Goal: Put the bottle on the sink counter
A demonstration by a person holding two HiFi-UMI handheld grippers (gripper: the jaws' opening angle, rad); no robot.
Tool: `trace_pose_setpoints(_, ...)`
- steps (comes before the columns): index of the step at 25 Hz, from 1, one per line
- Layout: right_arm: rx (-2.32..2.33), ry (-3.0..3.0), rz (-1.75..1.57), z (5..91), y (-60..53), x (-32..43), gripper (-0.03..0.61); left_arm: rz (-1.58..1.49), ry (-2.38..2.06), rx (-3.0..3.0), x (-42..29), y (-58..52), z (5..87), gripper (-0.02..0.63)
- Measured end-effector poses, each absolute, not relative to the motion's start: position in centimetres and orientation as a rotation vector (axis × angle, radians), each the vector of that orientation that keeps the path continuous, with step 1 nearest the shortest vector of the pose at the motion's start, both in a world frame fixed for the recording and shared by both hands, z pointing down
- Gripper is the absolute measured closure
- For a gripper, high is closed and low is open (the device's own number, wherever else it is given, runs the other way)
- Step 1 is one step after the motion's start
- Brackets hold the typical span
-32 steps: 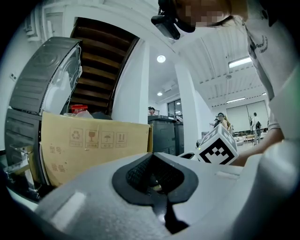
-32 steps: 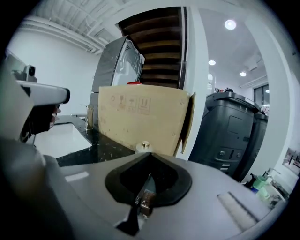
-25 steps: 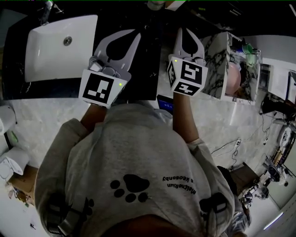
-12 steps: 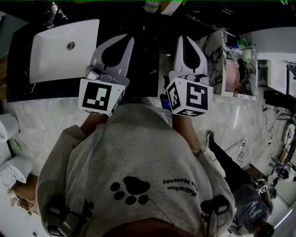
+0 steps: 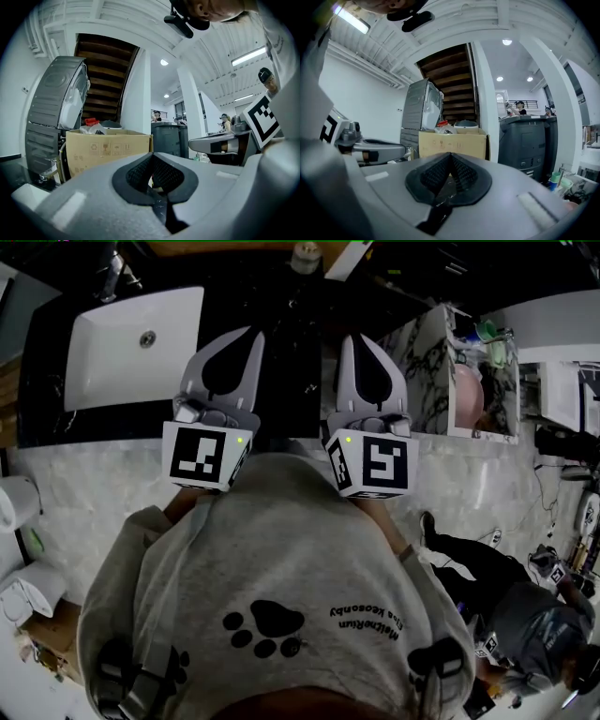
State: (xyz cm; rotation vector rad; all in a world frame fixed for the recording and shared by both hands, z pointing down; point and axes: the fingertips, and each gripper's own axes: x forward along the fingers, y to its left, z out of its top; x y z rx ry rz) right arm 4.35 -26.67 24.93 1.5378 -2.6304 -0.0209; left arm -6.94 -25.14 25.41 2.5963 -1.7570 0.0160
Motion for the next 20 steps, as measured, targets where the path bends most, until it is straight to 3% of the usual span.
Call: trace_pose_setpoints(20, 1.448, -2.658, -0.096, 25.9, -26.0, 2.9, 0.578, 0.007, -1.745, 2.614, -6.7, -24.7, 25.5, 0.611)
